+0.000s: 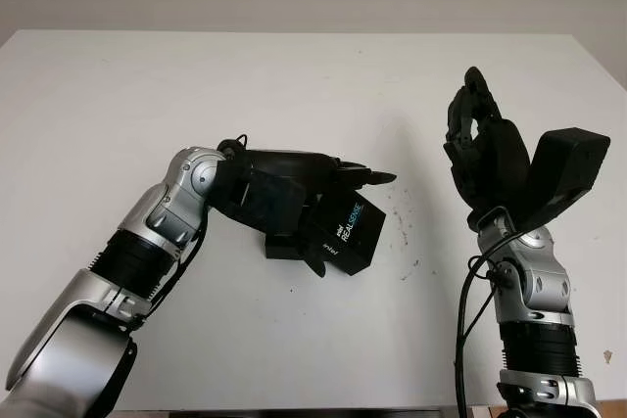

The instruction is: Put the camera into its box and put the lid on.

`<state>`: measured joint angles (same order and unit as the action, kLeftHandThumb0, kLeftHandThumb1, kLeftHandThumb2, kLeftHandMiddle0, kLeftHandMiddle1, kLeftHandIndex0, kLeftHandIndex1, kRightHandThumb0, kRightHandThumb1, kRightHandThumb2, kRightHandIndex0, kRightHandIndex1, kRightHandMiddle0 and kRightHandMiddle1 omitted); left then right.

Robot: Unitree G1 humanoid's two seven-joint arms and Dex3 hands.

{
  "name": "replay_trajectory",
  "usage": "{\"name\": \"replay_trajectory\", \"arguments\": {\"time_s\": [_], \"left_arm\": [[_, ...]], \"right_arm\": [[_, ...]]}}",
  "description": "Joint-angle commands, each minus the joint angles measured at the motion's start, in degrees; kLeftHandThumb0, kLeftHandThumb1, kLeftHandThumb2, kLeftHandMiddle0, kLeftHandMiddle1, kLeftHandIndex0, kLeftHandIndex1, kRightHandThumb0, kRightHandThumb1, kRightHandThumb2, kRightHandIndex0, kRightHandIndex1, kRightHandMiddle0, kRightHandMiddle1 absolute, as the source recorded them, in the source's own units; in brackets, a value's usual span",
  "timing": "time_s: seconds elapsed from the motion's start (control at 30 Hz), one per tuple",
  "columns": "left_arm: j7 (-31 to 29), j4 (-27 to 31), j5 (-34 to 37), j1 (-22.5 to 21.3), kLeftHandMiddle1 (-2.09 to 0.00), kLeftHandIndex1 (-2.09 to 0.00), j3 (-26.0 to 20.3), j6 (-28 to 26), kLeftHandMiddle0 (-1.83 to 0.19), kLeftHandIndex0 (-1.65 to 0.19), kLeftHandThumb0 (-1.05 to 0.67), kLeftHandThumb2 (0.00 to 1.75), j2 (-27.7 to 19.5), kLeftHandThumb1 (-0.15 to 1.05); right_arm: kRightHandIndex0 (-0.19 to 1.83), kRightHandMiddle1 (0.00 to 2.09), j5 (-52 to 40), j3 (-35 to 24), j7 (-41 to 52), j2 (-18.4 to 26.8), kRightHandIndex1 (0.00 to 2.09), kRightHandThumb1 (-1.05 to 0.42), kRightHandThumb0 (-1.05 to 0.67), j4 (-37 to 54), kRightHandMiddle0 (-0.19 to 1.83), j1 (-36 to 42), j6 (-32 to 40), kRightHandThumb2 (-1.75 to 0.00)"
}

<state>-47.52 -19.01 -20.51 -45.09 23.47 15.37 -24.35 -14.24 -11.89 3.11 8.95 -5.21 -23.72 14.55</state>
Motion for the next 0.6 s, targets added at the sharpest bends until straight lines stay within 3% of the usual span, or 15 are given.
{"name": "replay_trajectory", "arguments": {"time_s": [0.0, 0.13, 0.2, 0.33, 0.47, 0.57], "left_arm": [[0.6, 0.9, -0.4, 0.5, -0.47, -0.19, 0.3, 0.6, 0.13, 0.05, -0.65, 0.06, -0.1, 0.81], [2.6, 0.4, -0.3, 1.2, -0.58, -0.3, -0.1, 2.1, 0.11, 0.02, -0.61, 0.06, 0.2, 0.82], [4.2, -0.3, -0.3, 1.6, -0.78, -0.67, -0.2, 3.7, 0.15, 0.15, -0.57, 0.06, 0.3, 0.86], [7.9, -1.7, -1.1, 2.0, -0.98, -1.01, -0.2, 7.9, 0.11, 0.19, -0.5, 0.06, 0.1, 0.9], [11.9, -3.1, -2.7, 2.0, -1.62, -1.31, -0.1, 12.6, -0.04, 0.07, -0.29, 0.06, -0.3, 0.94], [14.2, -3.8, -4.5, 1.7, -1.65, -1.4, 0.3, 15.2, -0.06, 0.03, -0.24, 0.05, -0.7, 0.93]], "right_arm": [[-0.11, 0.06, -0.3, -0.3, 0.0, -0.1, 0.06, -1.05, -0.57, 1.7, -0.08, 0.2, 0.3, -0.62], [-0.11, 0.06, -0.3, -0.4, -0.3, -0.2, 0.05, -1.05, -0.57, 2.0, -0.08, 0.5, 0.5, -0.62], [-0.11, 0.05, -0.6, -0.5, -0.3, -0.4, 0.05, -1.05, -0.57, 2.1, -0.08, 0.5, 0.8, -0.62], [-0.11, 0.06, -0.6, -0.6, -0.5, -0.5, 0.05, -1.05, -0.57, 2.4, -0.08, 0.6, 1.0, -0.61], [-0.1, 0.06, -0.4, -0.5, -0.1, -0.3, 0.06, -1.05, -0.58, 2.4, -0.08, 0.8, 0.7, -0.61], [-0.11, 0.06, -0.6, -0.7, -0.1, -0.4, 0.06, -1.05, -0.58, 2.5, -0.08, 0.9, 0.9, -0.6]]}}
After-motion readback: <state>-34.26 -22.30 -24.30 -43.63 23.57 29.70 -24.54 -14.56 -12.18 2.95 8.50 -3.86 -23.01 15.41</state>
